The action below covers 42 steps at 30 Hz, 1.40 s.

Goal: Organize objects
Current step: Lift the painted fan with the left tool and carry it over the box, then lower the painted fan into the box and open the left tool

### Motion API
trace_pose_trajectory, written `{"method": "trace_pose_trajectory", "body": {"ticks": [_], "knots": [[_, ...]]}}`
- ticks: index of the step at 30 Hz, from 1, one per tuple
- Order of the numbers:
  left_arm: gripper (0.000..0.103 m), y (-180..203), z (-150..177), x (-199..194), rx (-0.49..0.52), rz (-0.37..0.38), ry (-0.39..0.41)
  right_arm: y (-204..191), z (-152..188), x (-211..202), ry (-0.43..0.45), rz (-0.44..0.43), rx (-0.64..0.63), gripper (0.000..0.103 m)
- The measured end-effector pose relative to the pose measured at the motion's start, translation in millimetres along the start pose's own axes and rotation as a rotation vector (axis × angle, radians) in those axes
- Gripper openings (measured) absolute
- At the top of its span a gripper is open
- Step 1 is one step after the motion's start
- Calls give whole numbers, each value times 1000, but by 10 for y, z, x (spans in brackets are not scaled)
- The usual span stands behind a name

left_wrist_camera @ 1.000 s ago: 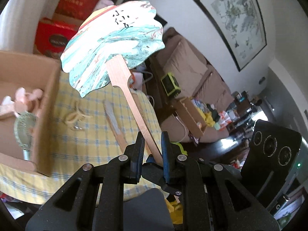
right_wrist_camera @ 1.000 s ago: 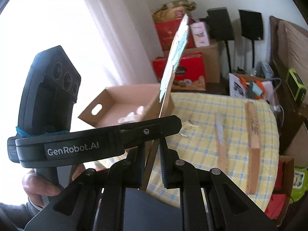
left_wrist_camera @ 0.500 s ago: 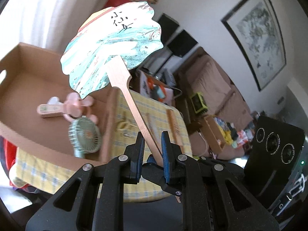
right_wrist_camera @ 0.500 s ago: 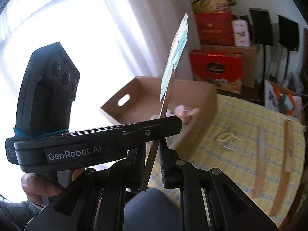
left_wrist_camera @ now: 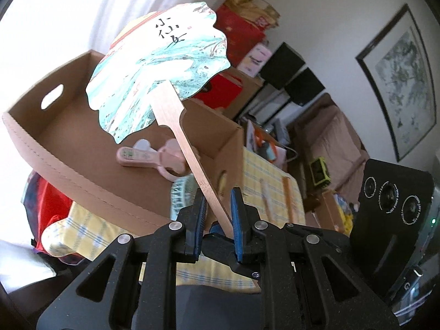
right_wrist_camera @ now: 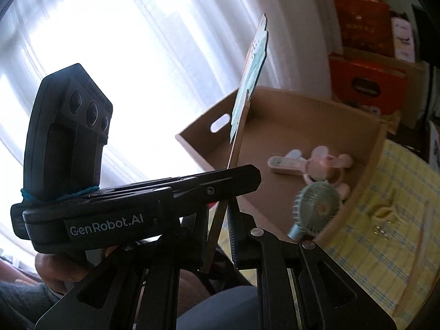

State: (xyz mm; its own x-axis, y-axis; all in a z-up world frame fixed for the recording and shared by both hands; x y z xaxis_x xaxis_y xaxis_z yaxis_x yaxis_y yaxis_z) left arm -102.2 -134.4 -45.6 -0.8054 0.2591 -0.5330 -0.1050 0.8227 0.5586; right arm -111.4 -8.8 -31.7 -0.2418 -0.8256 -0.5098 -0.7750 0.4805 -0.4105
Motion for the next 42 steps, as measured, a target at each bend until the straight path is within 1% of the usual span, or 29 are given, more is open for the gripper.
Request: {"method": "trace_pose_trajectory", "body": {"ticks": [5,11,19,24,30,31,33,37,39,42], "knots": [[15,-203,5,115,-37,-32,1,68,-13,247,-41,-43,8,14],[16,-374,72,277,-88,-39,-30,149,29,491,-99,-49,-18,14],[18,-436,119,413,-127,-28,-61,294,61,589,-156,-69,12,14],[31,-444,132,528,-153,-10,-87,443,65,630,-195,-95,68,14],[43,-422,151,621,-161,-2,-96,599,51,609,-202,-64,92,14],[44,-404,148,627,-155,-3,-93,642,47,606,-198,-51,97,14],[50,-373,139,623,-147,-2,-87,725,36,595,-192,-27,108,14],[56,-324,128,613,-129,-1,-84,883,38,554,-177,23,121,14],[62,-318,133,606,-131,0,-83,935,18,507,-161,59,114,14],[64,-301,144,610,-122,1,-90,959,-25,422,-138,86,104,14]]}}
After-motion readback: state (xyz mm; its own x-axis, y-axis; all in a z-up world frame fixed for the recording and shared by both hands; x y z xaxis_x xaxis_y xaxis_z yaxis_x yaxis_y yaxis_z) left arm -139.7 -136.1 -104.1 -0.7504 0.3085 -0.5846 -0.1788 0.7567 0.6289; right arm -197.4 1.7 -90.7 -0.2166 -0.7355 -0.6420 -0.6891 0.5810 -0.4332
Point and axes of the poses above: each gripper's, at about its wrist camera, not at the fingertips, and x roughly the way its jaws point, y to its right, z to its underside, the point moved 4 cm from there along x, roughly the way its jaws point, and after that the axes turned 11 degrees about y, right-handed, at the moved point
